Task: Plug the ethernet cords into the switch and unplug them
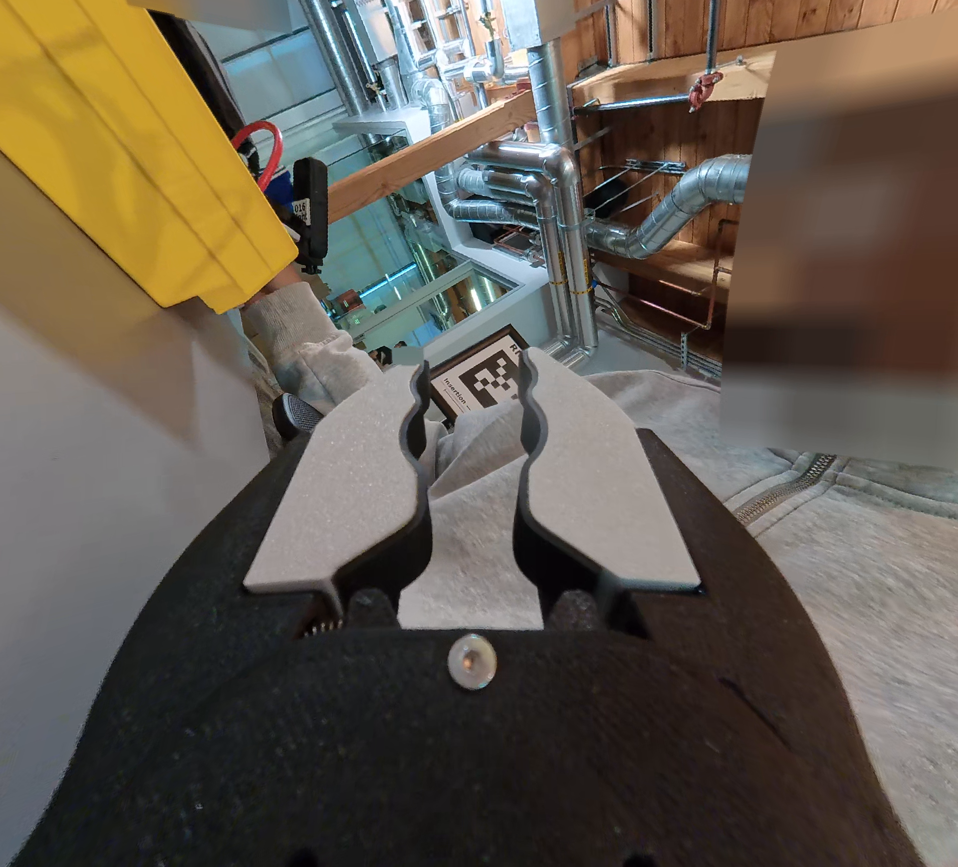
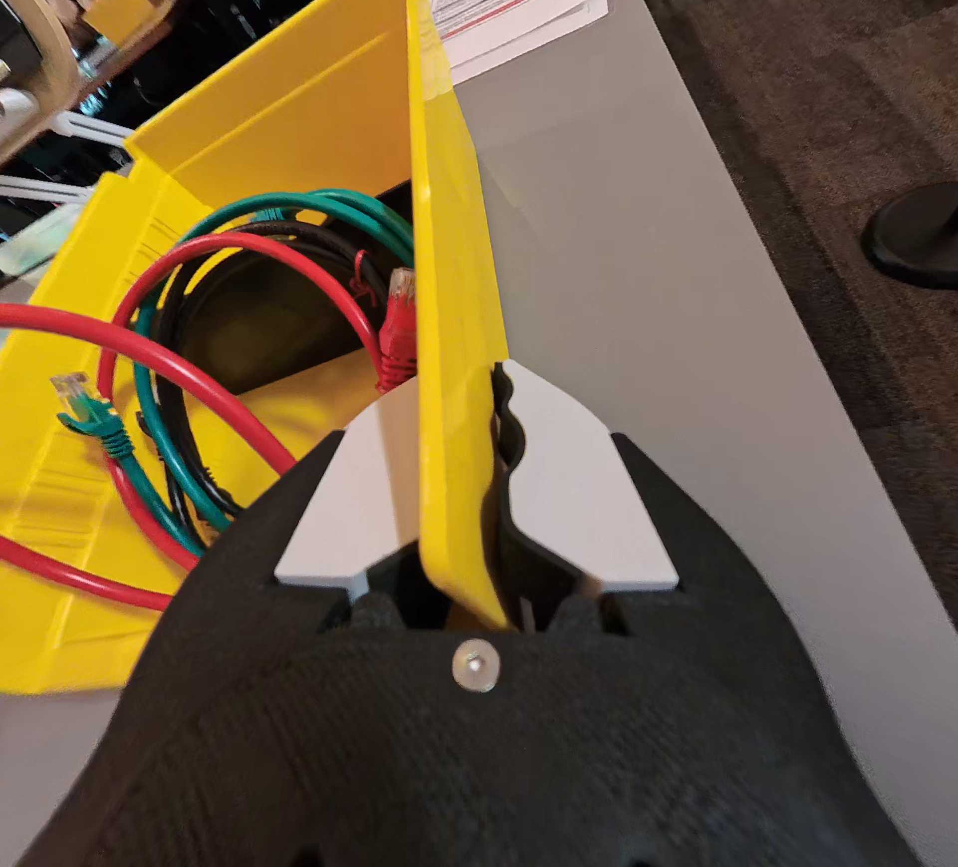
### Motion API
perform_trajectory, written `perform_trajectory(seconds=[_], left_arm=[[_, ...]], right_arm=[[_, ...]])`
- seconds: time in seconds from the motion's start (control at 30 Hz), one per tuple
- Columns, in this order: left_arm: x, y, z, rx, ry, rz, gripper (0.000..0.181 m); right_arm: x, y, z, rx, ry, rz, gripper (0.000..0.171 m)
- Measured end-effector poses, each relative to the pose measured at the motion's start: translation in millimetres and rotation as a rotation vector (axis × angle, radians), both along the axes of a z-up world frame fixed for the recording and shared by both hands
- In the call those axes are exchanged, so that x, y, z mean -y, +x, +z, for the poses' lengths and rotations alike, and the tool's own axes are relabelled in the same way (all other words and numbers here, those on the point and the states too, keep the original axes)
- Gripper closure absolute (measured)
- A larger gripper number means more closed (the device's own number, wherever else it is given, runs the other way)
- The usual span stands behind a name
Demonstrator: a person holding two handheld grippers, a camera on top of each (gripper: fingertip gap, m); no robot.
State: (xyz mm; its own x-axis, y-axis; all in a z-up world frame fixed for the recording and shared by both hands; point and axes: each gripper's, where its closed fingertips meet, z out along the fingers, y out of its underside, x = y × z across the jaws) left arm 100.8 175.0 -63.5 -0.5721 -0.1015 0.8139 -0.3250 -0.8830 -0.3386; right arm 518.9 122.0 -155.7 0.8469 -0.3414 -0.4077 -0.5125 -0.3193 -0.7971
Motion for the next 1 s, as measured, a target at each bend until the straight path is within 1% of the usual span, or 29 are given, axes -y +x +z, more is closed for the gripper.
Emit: perform_trajectory(seconds=[0.2,0.4,0.5,0.57,0.67,0.77,0.87,0.93,0.97,1.0], left_arm=[[3,-1,4,0.002,0.075,0.032,0.148],[8,0,1,-0.027,0.193,0.091,0.148],[7,2,-4,-0.057,0.293,0.136,0.147],[1,2,-8,-0.078,0.423,0.201,0.146],[-29,-3,-15,-0.152,0.633,0.394,0.141],[-75,-29,-12,-0.240,0.752,0.673,0.134],[-124,-78,0,-0.336,0.799,0.985,0.129],[-152,-122,15,-0.399,0.849,1.229,0.119],[-163,-147,22,-0.450,0.889,1.366,0.105],[-176,-178,28,-0.532,0.933,1.551,0.075]], right_arm=[[-2,-14,5,-0.018,0.042,-0.088,0.160],[-10,-30,13,-0.095,0.094,-0.102,0.161],[-15,-40,26,-0.083,0.119,-0.106,0.160],[-19,-48,34,-0.064,0.128,-0.106,0.161],[-25,-66,40,-0.059,0.137,-0.093,0.161],[-34,-87,39,-0.085,0.137,-0.053,0.161],[-48,-109,32,-0.139,0.123,-0.012,0.161],[-61,-122,29,-0.144,0.110,0.027,0.161],[-68,-128,28,-0.136,0.103,0.052,0.161],[-76,-134,28,-0.124,0.097,0.077,0.161]])
